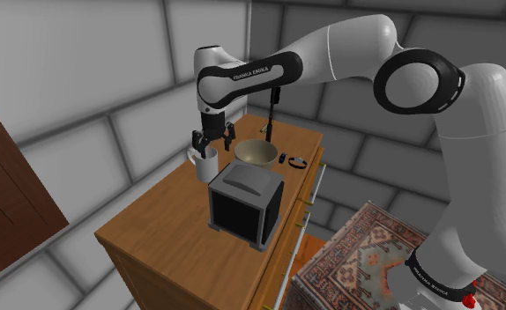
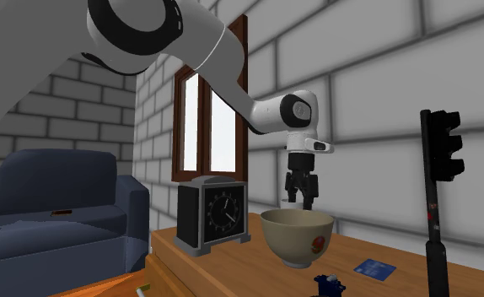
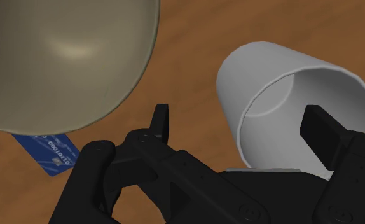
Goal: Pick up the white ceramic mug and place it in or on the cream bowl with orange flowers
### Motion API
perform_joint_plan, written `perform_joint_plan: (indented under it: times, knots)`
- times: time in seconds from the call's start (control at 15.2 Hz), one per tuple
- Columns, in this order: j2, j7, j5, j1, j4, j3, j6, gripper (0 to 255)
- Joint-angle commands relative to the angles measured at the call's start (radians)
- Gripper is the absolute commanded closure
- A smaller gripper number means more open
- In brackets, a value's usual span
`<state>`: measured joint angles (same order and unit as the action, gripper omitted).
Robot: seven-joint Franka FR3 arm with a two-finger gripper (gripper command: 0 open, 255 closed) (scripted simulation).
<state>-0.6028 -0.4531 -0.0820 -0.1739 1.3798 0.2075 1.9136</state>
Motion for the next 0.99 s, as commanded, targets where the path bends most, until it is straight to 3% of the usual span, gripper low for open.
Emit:
perform_joint_plan:
  times: [0.0, 0.2, 0.26, 0.92]
  knots:
    - [0.0, 0.0, 0.0, 0.0, 0.002, 0.0, 0.002, 0]
    - [0.0, 0.0, 0.0, 0.0, 0.001, 0.0, 0.001, 0]
    - [0.0, 0.0, 0.0, 0.0, 0.001, 0.0, 0.001, 255]
    - [0.004, 0.0, 0.001, 0.0, -0.006, 0.001, -0.009, 255]
